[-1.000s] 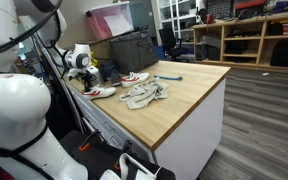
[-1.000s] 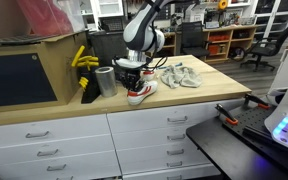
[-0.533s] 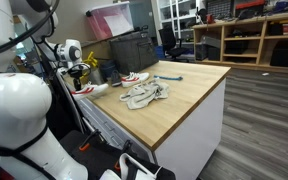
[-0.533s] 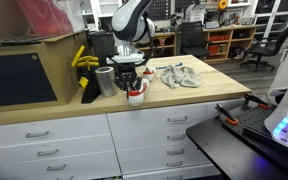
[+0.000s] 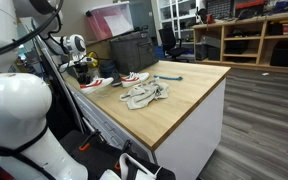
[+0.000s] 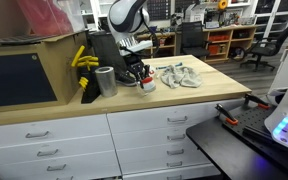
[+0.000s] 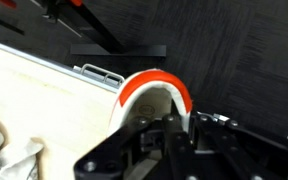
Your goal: Pick up the white shoe at the bottom and turn it to the left
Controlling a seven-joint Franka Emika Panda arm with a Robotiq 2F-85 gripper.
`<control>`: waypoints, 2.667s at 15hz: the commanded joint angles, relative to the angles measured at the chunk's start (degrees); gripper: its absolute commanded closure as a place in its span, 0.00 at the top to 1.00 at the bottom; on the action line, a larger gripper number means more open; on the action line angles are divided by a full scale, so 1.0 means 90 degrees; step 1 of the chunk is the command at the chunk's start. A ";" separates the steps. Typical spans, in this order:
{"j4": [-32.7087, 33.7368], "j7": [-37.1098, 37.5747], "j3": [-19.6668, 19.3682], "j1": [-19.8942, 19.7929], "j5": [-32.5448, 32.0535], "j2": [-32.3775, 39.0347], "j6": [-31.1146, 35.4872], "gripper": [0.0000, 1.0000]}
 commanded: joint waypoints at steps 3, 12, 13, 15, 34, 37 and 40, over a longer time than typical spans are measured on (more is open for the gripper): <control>0.1007 -0.1207 -0.0053 0.0407 -0.0793 0.0315 -0.1247 0.02; 0.2485 -0.3200 -0.0083 0.0769 -0.1544 0.1153 -0.2666 0.02; 0.2626 -0.3346 -0.0109 0.0747 -0.1559 0.1292 -0.2734 0.02; 0.2896 -0.3535 -0.0192 0.0726 -0.1577 0.1575 -0.2848 0.02; 0.2323 -0.2218 -0.0228 0.0314 -0.0614 0.0930 -0.1547 1.00; 0.1491 -0.1807 -0.0335 -0.0135 -0.0112 0.0247 -0.1219 1.00; 0.0730 -0.1496 -0.0444 -0.0563 0.0485 -0.0336 -0.0899 1.00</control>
